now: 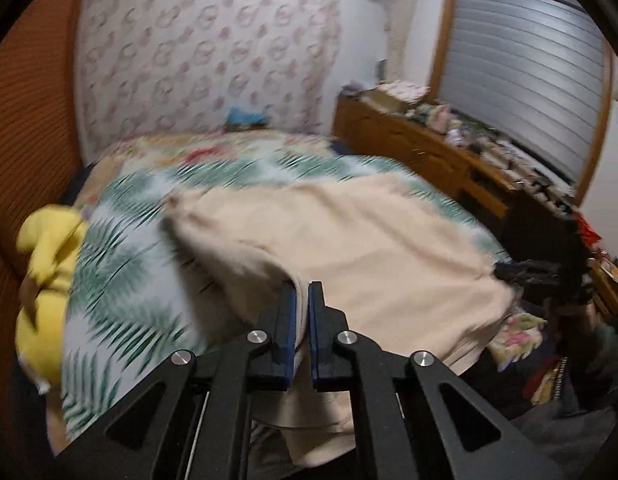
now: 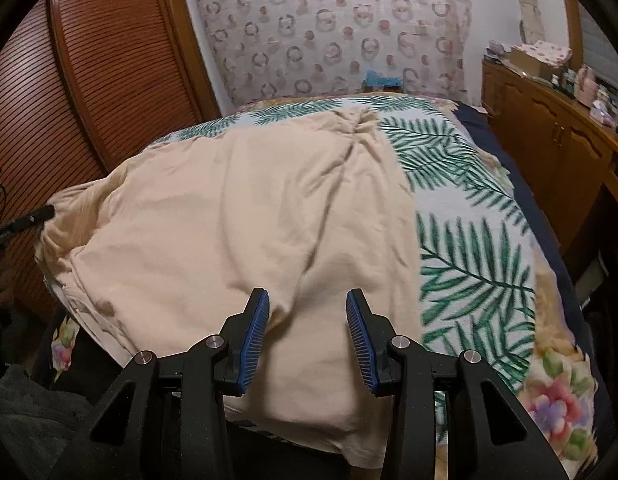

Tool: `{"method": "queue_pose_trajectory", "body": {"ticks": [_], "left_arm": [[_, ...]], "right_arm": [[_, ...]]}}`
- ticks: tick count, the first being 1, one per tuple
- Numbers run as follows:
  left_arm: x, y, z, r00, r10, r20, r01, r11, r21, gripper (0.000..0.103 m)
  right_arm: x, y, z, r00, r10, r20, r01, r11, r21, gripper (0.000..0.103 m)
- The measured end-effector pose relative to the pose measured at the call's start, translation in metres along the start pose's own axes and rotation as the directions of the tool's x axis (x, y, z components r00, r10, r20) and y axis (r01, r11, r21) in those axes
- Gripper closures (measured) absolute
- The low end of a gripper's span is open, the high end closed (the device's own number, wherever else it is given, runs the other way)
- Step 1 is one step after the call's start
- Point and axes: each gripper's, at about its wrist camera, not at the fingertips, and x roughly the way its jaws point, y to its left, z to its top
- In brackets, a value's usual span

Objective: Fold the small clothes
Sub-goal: 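Grasp the shirt edge with the left tool and lift it toward the right tool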

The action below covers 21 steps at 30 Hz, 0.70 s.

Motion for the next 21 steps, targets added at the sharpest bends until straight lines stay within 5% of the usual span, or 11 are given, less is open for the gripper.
{"method": "queue_pose_trajectory", "body": {"ticks": [8,21], "left_arm": [[0.034,-0.077,0.051,0.988,-0.157,-0.006,0.157,0.977,0.142,0.097],[0.084,-0.208,0.099,0.923,-0.364,-0.127,0.385,0.884,0.267,0.097]], "right_arm": [[-0.022,-0.029,-0.014,0.999,-0.018,0.030,0.016,0.998,0.055,0.061],[-0.063,-0.056,-0.031,0.995,-0.047,0.092,0.037,0.994,0.107,0.061]]}}
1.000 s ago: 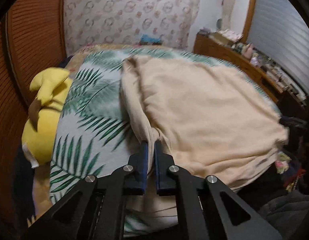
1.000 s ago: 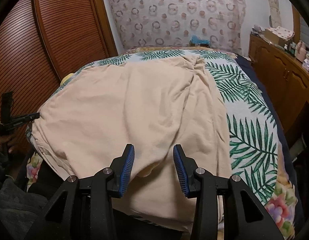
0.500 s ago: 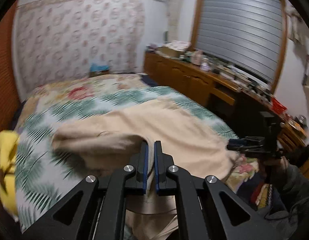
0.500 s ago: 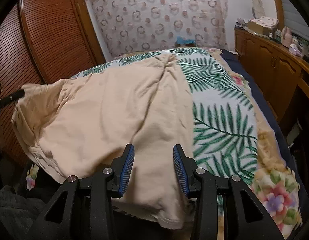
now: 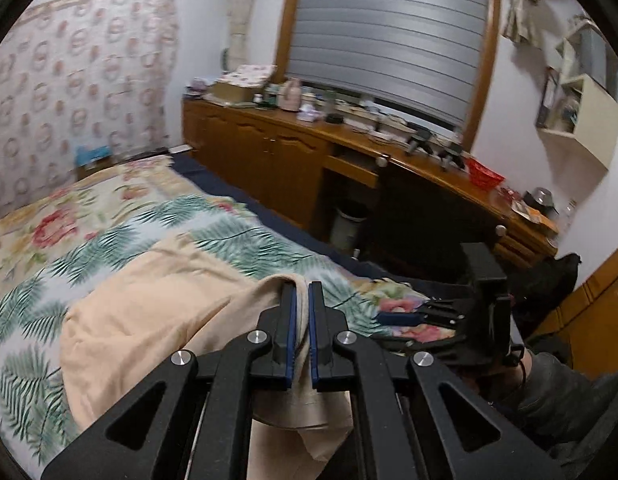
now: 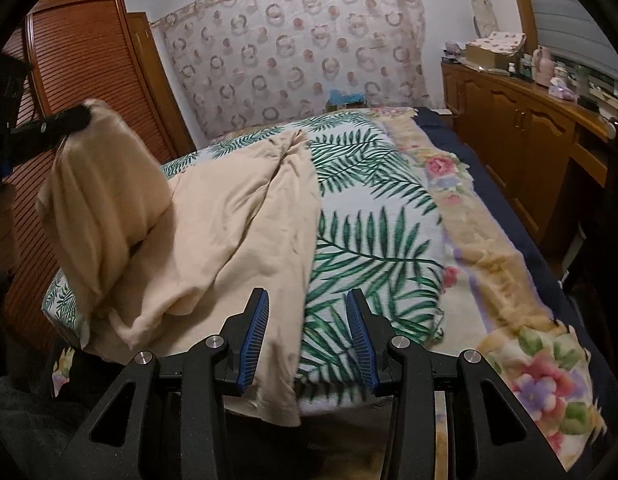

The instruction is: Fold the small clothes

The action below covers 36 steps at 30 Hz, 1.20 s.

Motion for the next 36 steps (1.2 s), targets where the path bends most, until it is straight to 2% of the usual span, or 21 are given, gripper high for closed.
{"method": "queue_pose_trajectory", "body": {"ticks": [5,7,9,11,15,23,28,36], "left_arm": [[0.021,-0.008,0.000,0.996,0.060,-0.061,-0.059,0.998,0.030,0.097],[0.026,-0.003,-0.002,0.995,0.065,-0.080,-0.063,0.998,0.022,0.090],[0.024,-0.003,-0.005,0.993,0.097,-0.062,-0.095,0.995,0.035,0.063],[0.015,0.004,-0.008,0.994,0.102,-0.044,-0.101,0.994,0.033,0.055],[-0.004,0.026,-0.019,0.990,0.142,-0.020,-0.143,0.990,-0.008,0.023],[-0.033,0.074,-0.059,0.968,0.252,-0.019,-0.252,0.962,-0.108,0.023],[-0.052,0.099,-0.084,0.947,0.321,-0.029,-0.321,0.930,-0.178,0.023],[-0.072,0.119,-0.109,0.919,0.394,-0.030,-0.391,0.894,-0.218,0.023]], "right_arm": [[-0.003,-0.005,-0.004,1.000,-0.004,-0.001,0.004,1.000,0.013,0.061],[-0.002,-0.006,-0.005,1.000,-0.005,-0.004,0.005,1.000,0.014,0.061],[0.000,-0.007,-0.004,1.000,-0.004,-0.006,0.004,1.000,0.015,0.061],[0.000,-0.007,-0.003,1.000,-0.003,-0.006,0.003,1.000,0.015,0.061],[0.003,-0.003,0.001,1.000,0.001,-0.006,-0.001,1.000,0.003,0.061],[0.014,0.017,0.015,1.000,0.019,-0.006,-0.019,0.999,-0.047,0.061],[0.025,0.040,0.028,0.999,0.045,-0.003,-0.045,0.994,-0.100,0.061],[0.047,0.087,0.050,0.994,0.105,-0.004,-0.104,0.974,-0.204,0.061]]}}
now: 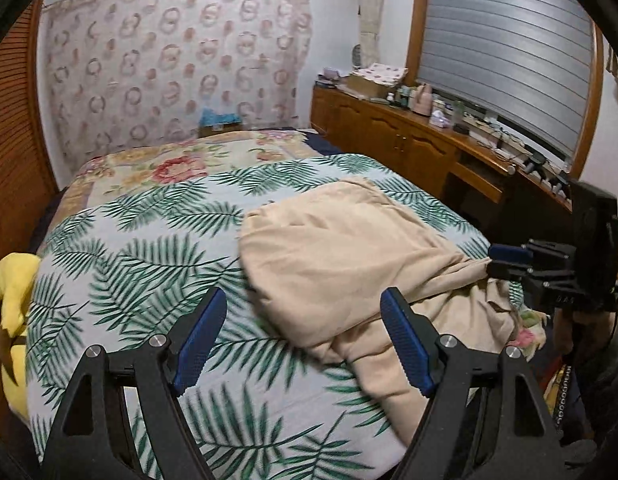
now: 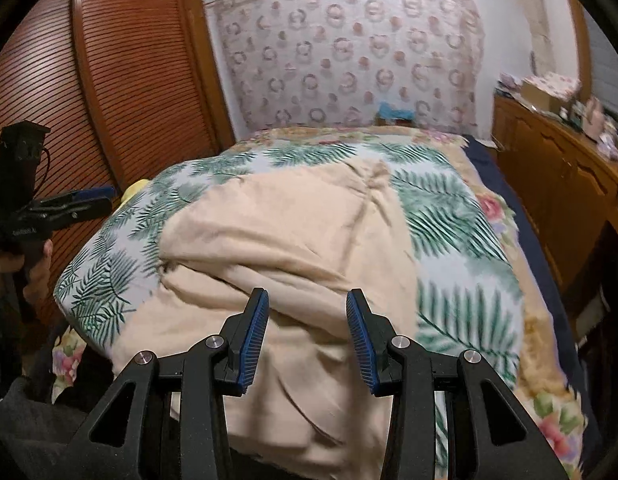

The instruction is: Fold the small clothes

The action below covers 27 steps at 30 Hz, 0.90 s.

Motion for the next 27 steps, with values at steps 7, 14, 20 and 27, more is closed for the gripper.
{"method": "queue_pose_trajectory", "body": {"ticks": [7,14,20,27], "left_arm": [[-0.012,0.014,-0.009,0.999,0.043,0.029,-0.043,0.999,-0.007,0.023],[-0.023,0.038,-0.023,0.997,0.067,0.040,-0.065,0.997,-0.041,0.023],[-0.023,0.066,-0.036,0.995,0.094,0.026,-0.091,0.992,-0.093,0.023],[-0.018,0.090,-0.044,0.995,0.098,0.012,-0.095,0.985,-0.142,0.023]], "right_arm": [[0.030,0.031,0.024,0.998,0.055,-0.011,-0.055,0.995,-0.083,0.061],[0.066,0.058,0.045,0.992,0.110,-0.062,-0.118,0.981,-0.152,0.061],[0.110,0.089,0.058,0.982,0.133,-0.132,-0.160,0.963,-0.216,0.053],[0.158,0.123,0.070,0.960,0.154,-0.235,-0.222,0.928,-0.300,0.053]]}}
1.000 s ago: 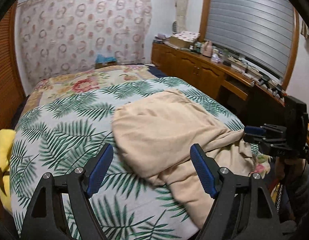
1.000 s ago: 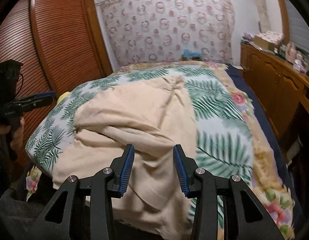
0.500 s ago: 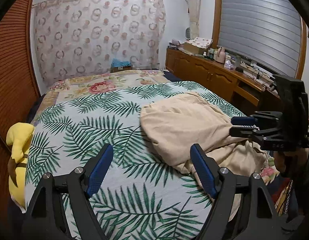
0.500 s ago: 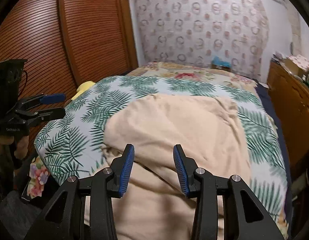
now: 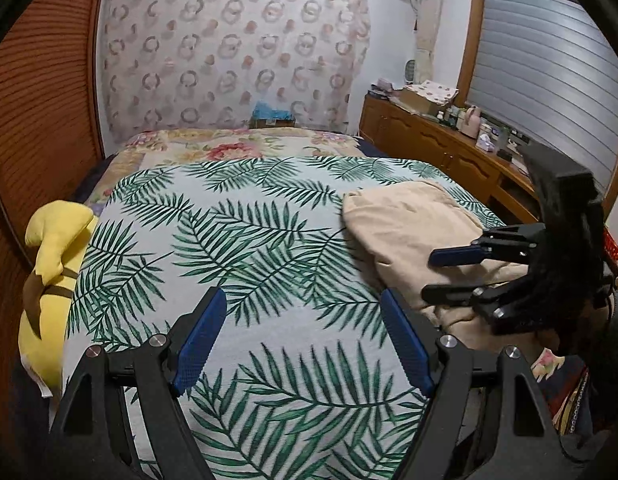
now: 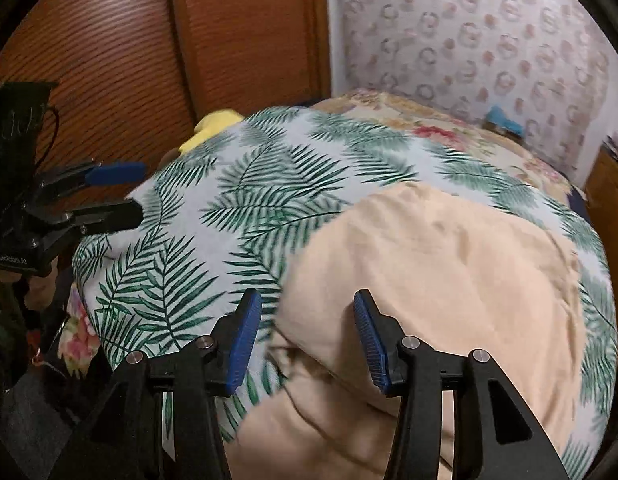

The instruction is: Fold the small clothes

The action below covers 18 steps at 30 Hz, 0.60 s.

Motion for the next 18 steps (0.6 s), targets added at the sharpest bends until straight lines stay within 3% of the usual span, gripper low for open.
{"method": "queue_pose_trajectory", "body": {"ticks": [6,7,8,13,18], "left_arm": [[0.015,0.006,0.001,1.000,-0.008,-0.026,0.008,1.000,-0.001,0.023],[0.018,0.006,0.002,0.999,-0.010,-0.030,0.010,1.000,0.001,0.023],[0.019,0.005,0.003,0.999,-0.013,-0.033,0.013,1.000,0.003,0.023],[0.032,-0.007,0.014,0.998,-0.050,-0.044,0.052,0.998,0.040,0.023],[0.052,-0.024,0.026,0.994,-0.093,-0.062,0.098,0.992,0.077,0.023]], "right_arm": [[0.043,0.002,0.012,0.991,-0.079,-0.109,0.071,0.994,-0.079,0.053],[0.044,0.000,0.013,0.991,-0.076,-0.112,0.067,0.994,-0.081,0.068],[0.043,-0.003,0.015,0.992,-0.067,-0.109,0.059,0.995,-0.077,0.098],[-0.001,-0.038,0.028,1.000,-0.008,0.022,0.007,0.998,0.057,0.098],[-0.048,-0.095,0.045,0.990,-0.104,0.091,0.091,0.987,0.136,0.098]]}}
